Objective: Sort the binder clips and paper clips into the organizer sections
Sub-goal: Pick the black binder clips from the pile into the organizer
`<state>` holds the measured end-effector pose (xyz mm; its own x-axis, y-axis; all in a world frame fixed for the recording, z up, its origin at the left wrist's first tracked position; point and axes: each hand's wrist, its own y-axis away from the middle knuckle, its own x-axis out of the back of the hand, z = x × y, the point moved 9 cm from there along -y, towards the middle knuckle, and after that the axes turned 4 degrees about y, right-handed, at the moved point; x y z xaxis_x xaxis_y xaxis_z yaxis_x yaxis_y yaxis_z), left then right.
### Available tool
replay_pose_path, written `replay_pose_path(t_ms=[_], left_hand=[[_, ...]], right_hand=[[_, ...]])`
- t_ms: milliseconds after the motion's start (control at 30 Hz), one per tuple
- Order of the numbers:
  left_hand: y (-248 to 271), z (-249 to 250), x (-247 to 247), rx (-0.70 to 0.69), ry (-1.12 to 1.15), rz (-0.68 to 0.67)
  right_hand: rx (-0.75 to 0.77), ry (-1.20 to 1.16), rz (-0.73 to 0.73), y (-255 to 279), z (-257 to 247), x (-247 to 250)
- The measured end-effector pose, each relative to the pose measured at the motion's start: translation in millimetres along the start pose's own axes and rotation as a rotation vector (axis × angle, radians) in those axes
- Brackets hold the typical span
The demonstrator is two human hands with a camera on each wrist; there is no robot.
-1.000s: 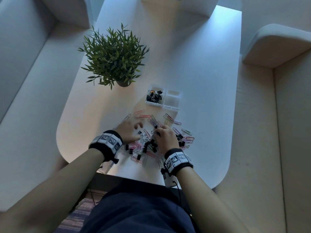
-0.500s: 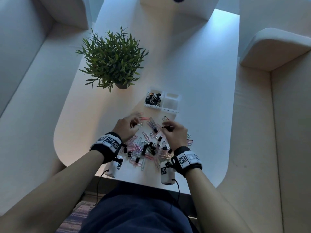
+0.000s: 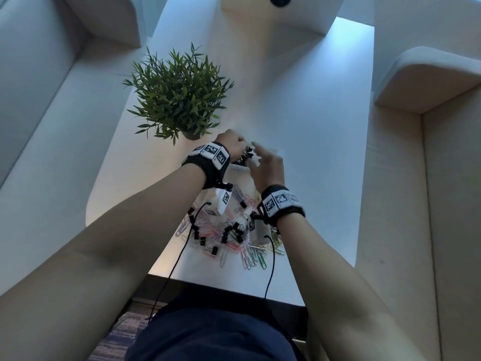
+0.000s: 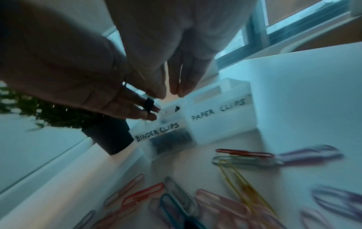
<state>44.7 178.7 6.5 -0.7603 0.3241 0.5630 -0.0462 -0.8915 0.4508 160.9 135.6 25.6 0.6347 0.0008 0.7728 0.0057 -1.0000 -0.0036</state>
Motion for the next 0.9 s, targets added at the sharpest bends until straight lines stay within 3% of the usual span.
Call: replay_pose_path(t_ms=[167, 233, 300, 367, 467, 600, 900], left_hand=[[8.9, 0.6, 8.5, -0.095, -0.013, -0.066], [22.7, -4.4, 17.3, -0.153, 0.022, -0.044], [42.6, -17.3, 22.5, -0.188, -0.002, -0.024], [64.9, -39.9, 17.2, -0.183, -0.12, -0.067], [95.7, -89.2, 7.7, -0.123, -0.303, -0.146], [116.5, -132.5, 0.7, -0.118, -0.355, -0.145], [121.6, -135.2, -11.4, -0.285, -0.306, -0.06]], right_hand=[[-0.077, -0.079, 0.161, 32.0, 36.0, 25.7], [-0.071, -0.079, 0.104, 47.0, 42.0, 18.0], [-0.03, -0.058, -0.075, 62.7, 39.7, -7.1], [0.081, 0.022, -0.211, 76.5, 28.6, -31.7], [0.217, 0.142, -0.302, 88.2, 15.0, -57.9], [0.219, 0.217, -0.302, 86.6, 15.3, -65.9], [0.07, 0.049, -0.214, 84.9, 27.1, -39.0]])
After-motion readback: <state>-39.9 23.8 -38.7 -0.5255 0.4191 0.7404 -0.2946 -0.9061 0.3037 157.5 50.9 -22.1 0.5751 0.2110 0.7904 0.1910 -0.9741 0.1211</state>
